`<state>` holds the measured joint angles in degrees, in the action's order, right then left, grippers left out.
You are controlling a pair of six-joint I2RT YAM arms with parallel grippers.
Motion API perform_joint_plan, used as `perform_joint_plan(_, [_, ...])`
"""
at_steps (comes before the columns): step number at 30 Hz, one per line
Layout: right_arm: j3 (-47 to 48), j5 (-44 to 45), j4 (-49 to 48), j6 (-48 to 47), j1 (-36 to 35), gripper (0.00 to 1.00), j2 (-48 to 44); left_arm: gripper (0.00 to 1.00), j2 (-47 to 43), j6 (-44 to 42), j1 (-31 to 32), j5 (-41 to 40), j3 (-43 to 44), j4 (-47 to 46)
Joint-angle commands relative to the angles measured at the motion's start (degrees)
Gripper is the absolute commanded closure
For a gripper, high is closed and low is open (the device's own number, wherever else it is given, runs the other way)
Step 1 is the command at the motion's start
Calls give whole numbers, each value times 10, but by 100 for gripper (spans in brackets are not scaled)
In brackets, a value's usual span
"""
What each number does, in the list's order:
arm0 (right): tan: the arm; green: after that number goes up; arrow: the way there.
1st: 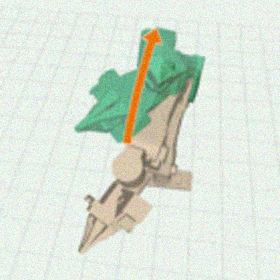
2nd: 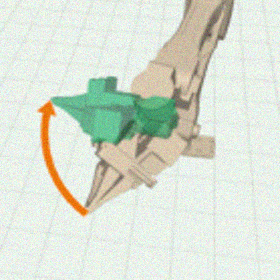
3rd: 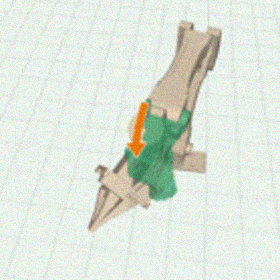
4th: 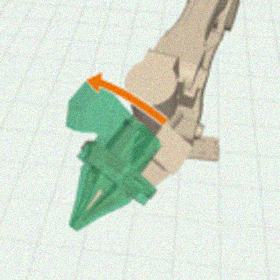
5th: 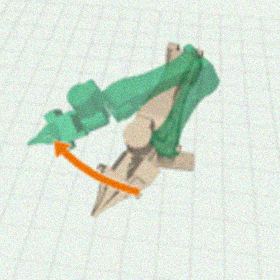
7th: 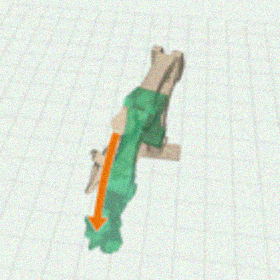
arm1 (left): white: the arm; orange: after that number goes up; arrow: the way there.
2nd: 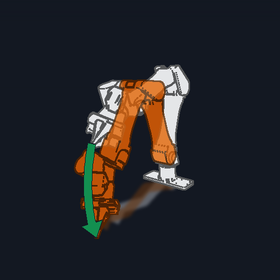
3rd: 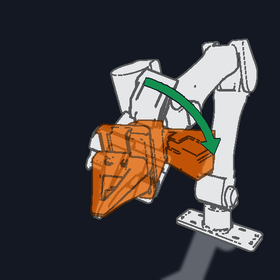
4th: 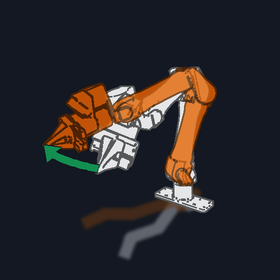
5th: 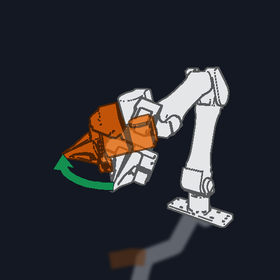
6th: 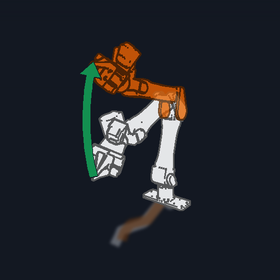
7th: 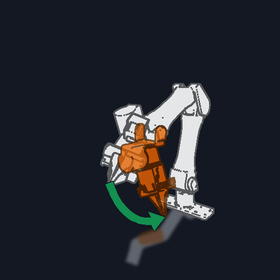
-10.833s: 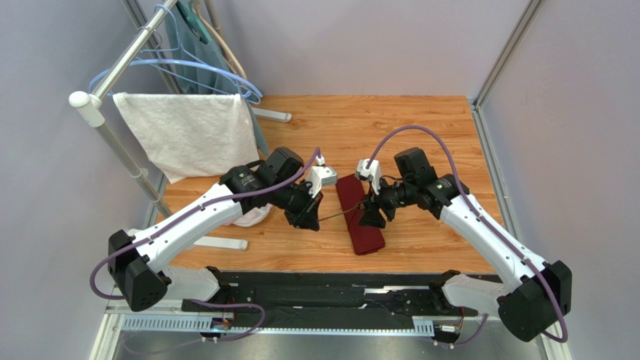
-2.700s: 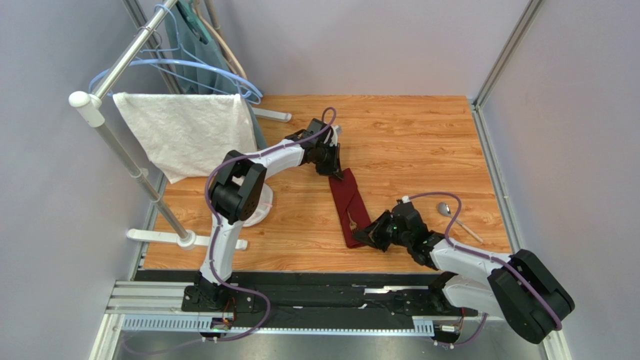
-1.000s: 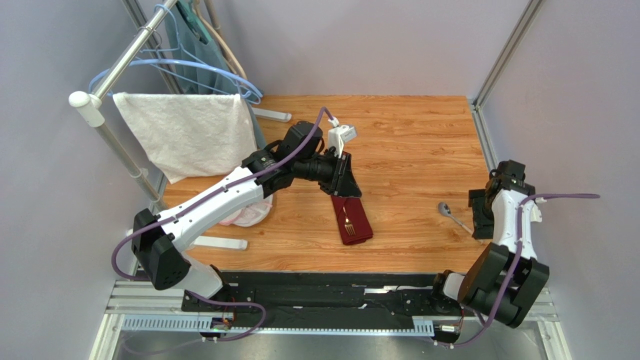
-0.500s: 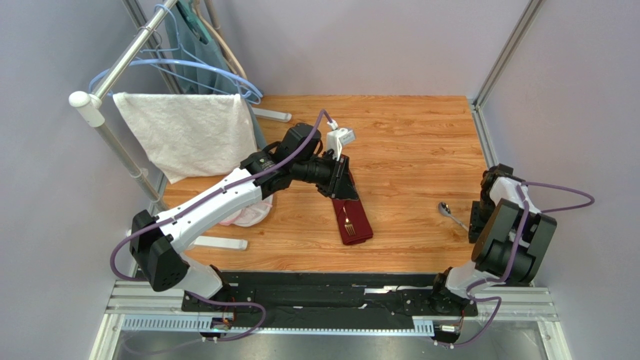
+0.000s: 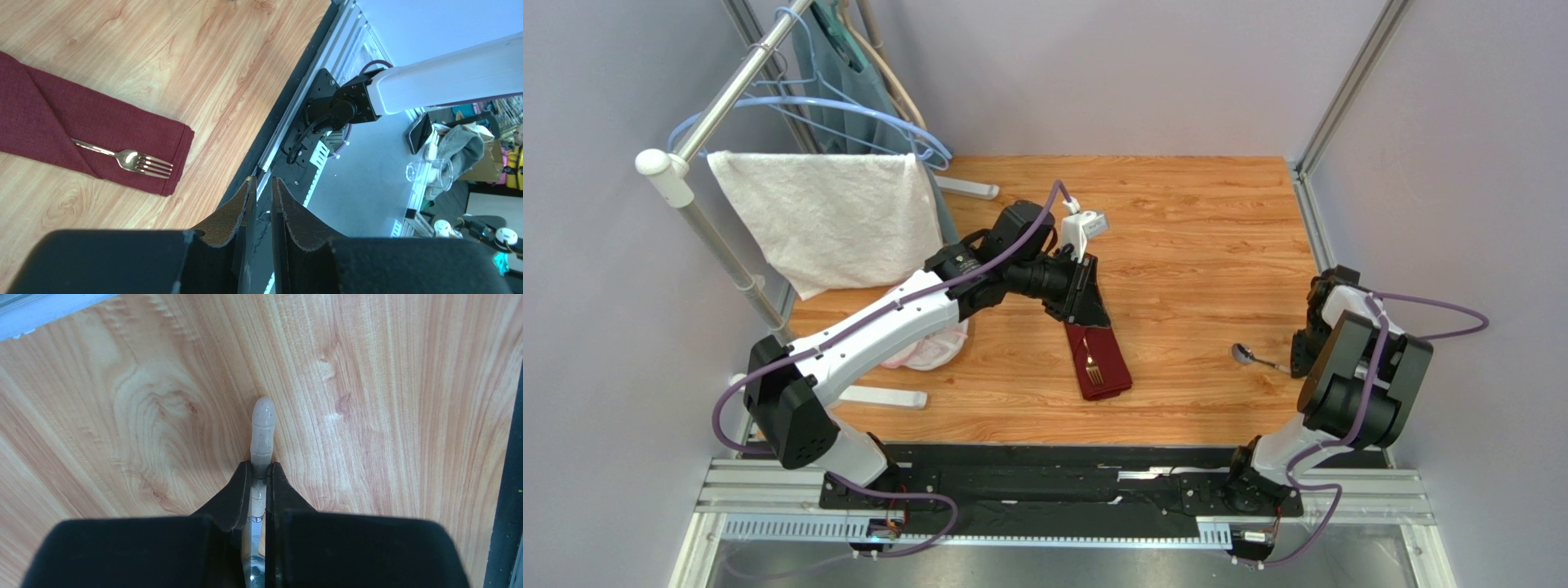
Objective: Fold the napkin into a case and place the utensils inside
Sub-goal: Pick up the spoon from the corner of the board, then pass from the right arm to the left
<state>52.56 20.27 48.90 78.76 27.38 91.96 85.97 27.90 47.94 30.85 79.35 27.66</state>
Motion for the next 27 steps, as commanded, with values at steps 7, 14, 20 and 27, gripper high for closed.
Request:
perform_joint_plan(7, [-9, -29, -171, -259, -193, 100, -77, 58, 38, -5, -2, 40, 61, -4])
perform_joint_plan(14, [27, -97, -214, -511, -362, 100, -142, 57, 75, 57, -34, 84, 12, -69])
perform_joint_plan(20, [35, -186, -201, -513, -417, 100, -241, 53, 124, 62, -47, 89, 9, -90])
perform_joint_plan(27, [96, -179, -159, -495, -509, 100, -250, 53, 170, 142, -47, 142, 7, -212])
